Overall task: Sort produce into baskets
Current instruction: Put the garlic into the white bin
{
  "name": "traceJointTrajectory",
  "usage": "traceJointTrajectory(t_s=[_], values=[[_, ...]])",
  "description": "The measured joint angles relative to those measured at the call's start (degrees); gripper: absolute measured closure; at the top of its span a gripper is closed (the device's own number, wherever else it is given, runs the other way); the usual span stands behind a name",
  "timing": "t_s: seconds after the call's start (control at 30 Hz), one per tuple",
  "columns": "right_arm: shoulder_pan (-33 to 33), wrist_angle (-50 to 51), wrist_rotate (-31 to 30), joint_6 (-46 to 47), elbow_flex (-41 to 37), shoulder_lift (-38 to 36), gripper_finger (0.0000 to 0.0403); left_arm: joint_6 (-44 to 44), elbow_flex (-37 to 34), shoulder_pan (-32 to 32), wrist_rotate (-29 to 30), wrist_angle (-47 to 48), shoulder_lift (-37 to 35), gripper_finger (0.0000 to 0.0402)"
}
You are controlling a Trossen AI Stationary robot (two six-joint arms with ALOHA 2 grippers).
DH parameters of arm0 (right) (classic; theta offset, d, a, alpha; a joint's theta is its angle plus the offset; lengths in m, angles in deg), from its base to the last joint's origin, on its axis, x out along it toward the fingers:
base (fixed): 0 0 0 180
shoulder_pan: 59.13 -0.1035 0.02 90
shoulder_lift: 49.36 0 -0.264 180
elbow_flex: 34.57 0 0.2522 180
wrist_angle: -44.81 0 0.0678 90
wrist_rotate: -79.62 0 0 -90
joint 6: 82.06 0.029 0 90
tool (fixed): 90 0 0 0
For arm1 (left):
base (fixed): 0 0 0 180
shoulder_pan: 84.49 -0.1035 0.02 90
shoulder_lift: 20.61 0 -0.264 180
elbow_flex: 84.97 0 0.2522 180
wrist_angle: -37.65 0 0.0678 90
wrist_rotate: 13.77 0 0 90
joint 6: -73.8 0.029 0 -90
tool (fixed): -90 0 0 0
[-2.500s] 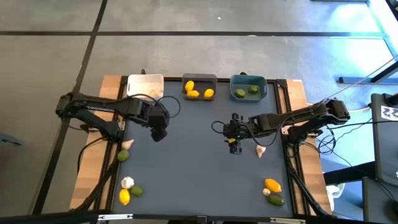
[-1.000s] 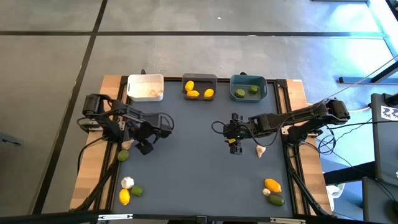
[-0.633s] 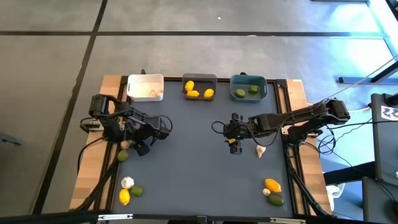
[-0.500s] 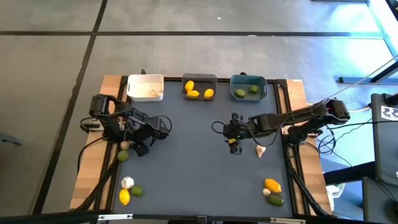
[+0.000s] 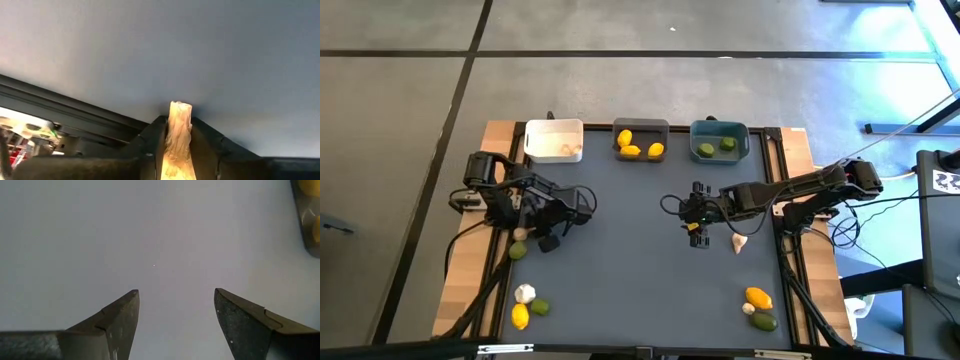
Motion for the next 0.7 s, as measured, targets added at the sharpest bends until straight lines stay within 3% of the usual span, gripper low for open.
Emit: traceJointTrajectory(t_s=[0.33, 0.7], values=[[0.0, 0.0, 0.0, 0.0, 0.0, 0.0, 0.0146, 1.4, 5.0, 0.0, 7.4, 1.6, -2.8, 0.0331], [0.0, -0.1, 0.0, 0.0, 0.0, 0.0, 0.0146, -1.4, 10.3, -0.1, 16.7, 3.1, -16.3, 0.033]])
